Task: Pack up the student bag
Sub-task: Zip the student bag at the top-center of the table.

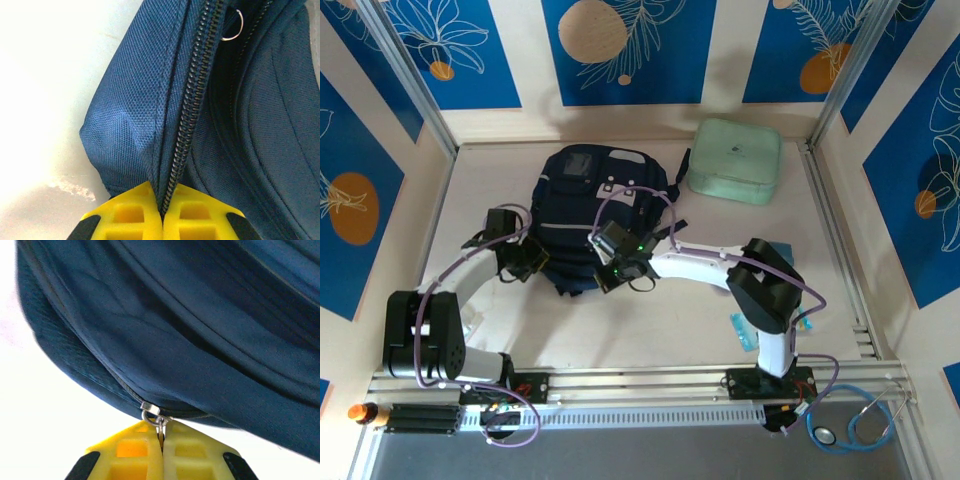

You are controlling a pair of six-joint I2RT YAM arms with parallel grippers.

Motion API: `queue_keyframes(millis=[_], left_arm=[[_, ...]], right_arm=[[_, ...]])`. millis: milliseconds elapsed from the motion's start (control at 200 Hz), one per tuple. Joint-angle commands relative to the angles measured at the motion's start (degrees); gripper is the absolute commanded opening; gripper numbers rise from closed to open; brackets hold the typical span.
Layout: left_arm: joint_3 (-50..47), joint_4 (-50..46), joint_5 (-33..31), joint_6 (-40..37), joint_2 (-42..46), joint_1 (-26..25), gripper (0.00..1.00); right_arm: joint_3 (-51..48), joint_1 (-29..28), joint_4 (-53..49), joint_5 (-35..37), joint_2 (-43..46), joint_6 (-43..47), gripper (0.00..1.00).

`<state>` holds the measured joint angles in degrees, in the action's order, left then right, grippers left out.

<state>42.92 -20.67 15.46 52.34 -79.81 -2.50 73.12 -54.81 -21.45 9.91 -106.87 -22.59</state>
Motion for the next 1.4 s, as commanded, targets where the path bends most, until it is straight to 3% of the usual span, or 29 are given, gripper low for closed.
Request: queue_keyframes(millis=[0,540,825,1080,1390], left_arm=[[2.65,0.70,-2.74,-2.30,0.24,0.31,0.00],[3.73,-3.56,-4.30,-6.25,1.17,0.31,0.00],[5.14,-6.43,-3.60,-9.65,0.29,0.57,0.00],[6.10,-7.88,-2.19,-12.74,0.25,0.66,0.00],[6.84,-10.02,-1.62,-15.75,1.13,0.57,0.00]], right_arm=[[-5.01,1.97,-6.00,6.77,3.42,-0.71,0.00],[-11.33,13.18,3.57,8.52,6.61,6.82,0.00],[-13.07,22.28,11.98,3.12,5.47,13.26,0.05],[-8.51,28.39,12.38,-2.73,1.29,12.72,0.09],[-4.13,31.59,8.29,-1.39,-1.35,7.66,0.21]])
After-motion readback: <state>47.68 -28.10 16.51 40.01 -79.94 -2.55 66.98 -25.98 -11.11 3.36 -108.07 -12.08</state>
